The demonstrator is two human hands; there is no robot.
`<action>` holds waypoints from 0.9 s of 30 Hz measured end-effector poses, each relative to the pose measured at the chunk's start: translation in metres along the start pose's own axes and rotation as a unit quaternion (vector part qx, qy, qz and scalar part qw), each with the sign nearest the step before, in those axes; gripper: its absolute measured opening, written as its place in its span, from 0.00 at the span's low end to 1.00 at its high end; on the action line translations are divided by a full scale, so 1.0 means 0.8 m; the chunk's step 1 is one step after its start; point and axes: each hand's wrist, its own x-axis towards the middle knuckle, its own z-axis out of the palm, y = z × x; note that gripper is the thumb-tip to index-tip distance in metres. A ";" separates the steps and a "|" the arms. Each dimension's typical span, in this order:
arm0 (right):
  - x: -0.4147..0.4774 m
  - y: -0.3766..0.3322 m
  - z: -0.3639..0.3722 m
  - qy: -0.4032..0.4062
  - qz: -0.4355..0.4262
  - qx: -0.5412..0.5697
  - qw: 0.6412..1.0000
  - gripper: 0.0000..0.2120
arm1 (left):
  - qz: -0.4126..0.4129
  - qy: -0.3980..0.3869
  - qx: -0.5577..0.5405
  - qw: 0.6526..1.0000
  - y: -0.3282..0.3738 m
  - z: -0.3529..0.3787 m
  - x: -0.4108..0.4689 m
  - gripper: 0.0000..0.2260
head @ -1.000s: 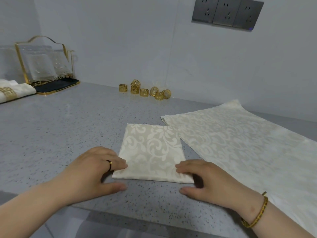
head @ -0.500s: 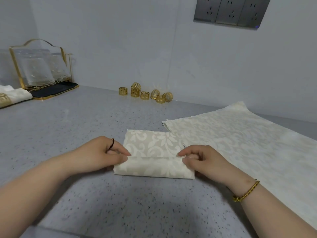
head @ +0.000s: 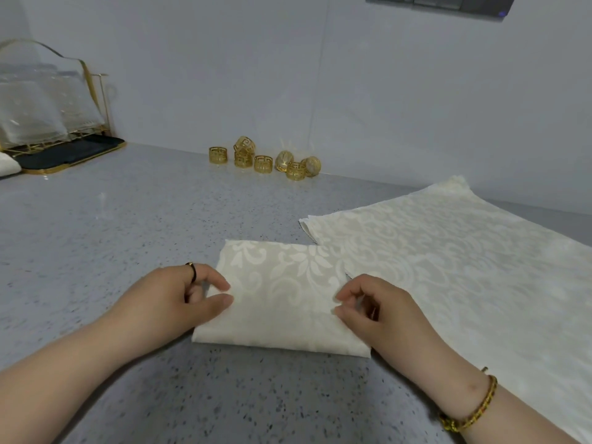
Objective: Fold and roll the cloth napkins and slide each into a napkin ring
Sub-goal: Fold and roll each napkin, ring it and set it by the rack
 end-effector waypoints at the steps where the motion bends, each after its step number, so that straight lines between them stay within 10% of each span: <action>1: 0.001 0.000 0.000 0.009 -0.012 -0.011 1.000 0.14 | -0.001 0.007 0.012 1.000 -0.002 0.000 0.000 0.04; 8: 0.000 -0.001 -0.017 0.033 -0.051 0.049 0.997 0.07 | 0.036 0.017 0.027 0.999 -0.005 -0.001 -0.002 0.15; 14: -0.012 0.006 -0.026 -0.134 -0.116 -0.087 0.980 0.16 | 0.051 0.052 0.060 0.996 -0.004 -0.001 -0.004 0.04; 27: -0.005 0.003 -0.004 -0.049 -0.185 -0.122 0.974 0.11 | 0.185 -0.031 0.175 0.966 -0.001 -0.010 -0.018 0.19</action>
